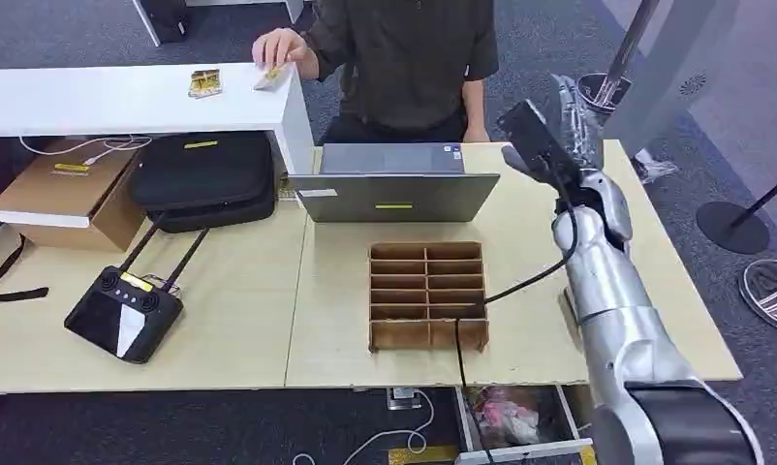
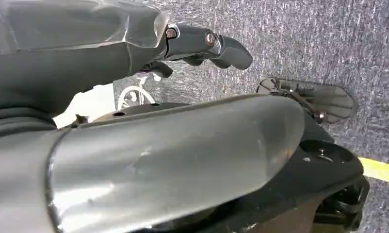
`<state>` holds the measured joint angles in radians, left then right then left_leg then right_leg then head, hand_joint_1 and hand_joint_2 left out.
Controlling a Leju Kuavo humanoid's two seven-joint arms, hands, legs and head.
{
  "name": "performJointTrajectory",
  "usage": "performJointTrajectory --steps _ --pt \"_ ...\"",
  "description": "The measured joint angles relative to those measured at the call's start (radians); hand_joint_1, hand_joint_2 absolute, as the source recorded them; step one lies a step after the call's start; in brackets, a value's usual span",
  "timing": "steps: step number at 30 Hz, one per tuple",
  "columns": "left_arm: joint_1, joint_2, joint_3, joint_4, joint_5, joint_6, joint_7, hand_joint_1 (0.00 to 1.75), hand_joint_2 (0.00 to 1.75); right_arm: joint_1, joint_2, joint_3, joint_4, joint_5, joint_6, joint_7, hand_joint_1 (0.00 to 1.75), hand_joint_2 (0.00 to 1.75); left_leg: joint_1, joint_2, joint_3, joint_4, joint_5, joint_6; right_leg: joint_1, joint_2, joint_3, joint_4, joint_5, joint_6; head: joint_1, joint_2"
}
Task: Pass the card to the sensor for recognition and then transmit it.
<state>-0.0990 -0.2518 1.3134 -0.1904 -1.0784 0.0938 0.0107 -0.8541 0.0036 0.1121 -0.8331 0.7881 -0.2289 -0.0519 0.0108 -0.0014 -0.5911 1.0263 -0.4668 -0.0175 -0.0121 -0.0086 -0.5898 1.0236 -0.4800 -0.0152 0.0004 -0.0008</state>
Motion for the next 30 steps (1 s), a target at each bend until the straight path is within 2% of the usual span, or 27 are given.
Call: performJointTrajectory --steps 1,2,6,9,13,17,22,24,27,28,30 --pt "0.0 0.0 0.003 0.0 0.008 0.003 -0.007 0.0 0.0 0.006 -0.067 -0.002 -0.017 0.064 -0.009 0.022 0.0 1.75 0.0 -0.001 0.001 0.001 0.0 0.0 -0.001 -0.001 0.0 -0.001 0.0 0.0 -0.002 0.0" --pt "0.009 0.0 0.011 0.0 0.018 0.012 -0.017 0.0 0.0 0.005 -0.281 -0.001 -0.046 0.283 -0.028 0.071 0.0 1.75 -0.001 -0.012 -0.004 0.004 0.0 0.003 -0.001 -0.011 0.002 -0.001 -0.001 0.003 0.001 0.0" --pt "0.009 0.0 0.031 0.0 0.031 0.018 -0.023 0.0 0.0 0.008 -0.465 -0.001 -0.08 0.386 0.041 0.076 0.0 1.75 -0.002 -0.01 -0.004 0.005 -0.003 0.006 -0.002 -0.01 0.002 -0.002 -0.001 0.004 0.001 0.0" --pt "0.009 0.0 0.038 0.0 0.039 0.02 -0.023 0.0 0.0 0.037 -0.559 -0.008 -0.135 0.39 0.087 0.082 0.0 1.75 -0.001 -0.01 -0.004 0.005 -0.004 0.007 -0.001 -0.009 0.002 -0.002 -0.002 0.005 0.001 0.0" --pt "0.008 0.0 0.051 0.0 0.048 0.021 -0.024 0.0 0.0 0.095 -0.647 -0.021 -0.209 0.369 0.13 0.092 0.0 1.75 -0.001 -0.01 -0.003 0.004 -0.004 0.007 -0.001 -0.009 0.001 -0.002 -0.002 0.005 0.001 0.0" --pt "0.008 -0.003 0.057 0.0 0.055 0.021 -0.032 0.0 0.0 0.183 -0.718 -0.057 -0.294 0.287 0.186 0.094 0.0 1.75 -0.001 -0.01 -0.004 0.004 -0.004 0.007 -0.001 -0.009 0.002 -0.002 -0.003 0.005 0.001 0.0" --pt "0.006 -0.005 0.058 0.0 0.055 0.021 -0.034 0.0 0.0 0.262 -0.762 -0.097 -0.365 0.267 0.198 0.095 0.0 1.75 -0.001 -0.007 -0.003 0.004 -0.004 0.007 -0.001 -0.006 0.001 -0.001 -0.003 0.005 0.0 0.0" --pt "0.004 -0.005 0.058 0.0 0.058 0.021 -0.035 0.0 0.0 0.298 -0.773 -0.11 -0.386 0.245 0.218 0.109 0.0 1.75 -0.001 -0.007 -0.002 0.004 -0.004 0.007 -0.001 -0.006 0.002 -0.002 -0.003 0.005 0.0 0.0" --pt "0.003 -0.01 0.063 0.0 0.07 0.021 -0.035 0.0 0.0 0.457 -0.776 -0.172 -0.489 0.197 0.233 0.147 0.0 1.75 0.0 -0.014 -0.002 0.003 -0.005 0.008 0.001 -0.014 0.007 -0.003 -0.006 0.008 0.0 0.0" --pt "0.004 -0.013 0.066 0.0 0.074 0.021 -0.035 0.0 0.0 0.55 -0.765 -0.2 -0.535 0.196 0.232 0.154 0.0 1.75 0.001 -0.016 -0.002 0.003 -0.005 0.007 0.001 -0.016 0.007 -0.003 -0.007 0.007 0.003 0.0" --pt "0.004 -0.017 0.075 0.0 0.077 0.02 -0.037 0.0 0.0 0.677 -0.692 -0.254 -0.652 0.232 0.215 0.175 0.0 1.75 0.001 -0.018 -0.003 0.002 -0.006 0.006 0.002 -0.018 0.008 -0.002 -0.008 0.006 0.002 0.0"
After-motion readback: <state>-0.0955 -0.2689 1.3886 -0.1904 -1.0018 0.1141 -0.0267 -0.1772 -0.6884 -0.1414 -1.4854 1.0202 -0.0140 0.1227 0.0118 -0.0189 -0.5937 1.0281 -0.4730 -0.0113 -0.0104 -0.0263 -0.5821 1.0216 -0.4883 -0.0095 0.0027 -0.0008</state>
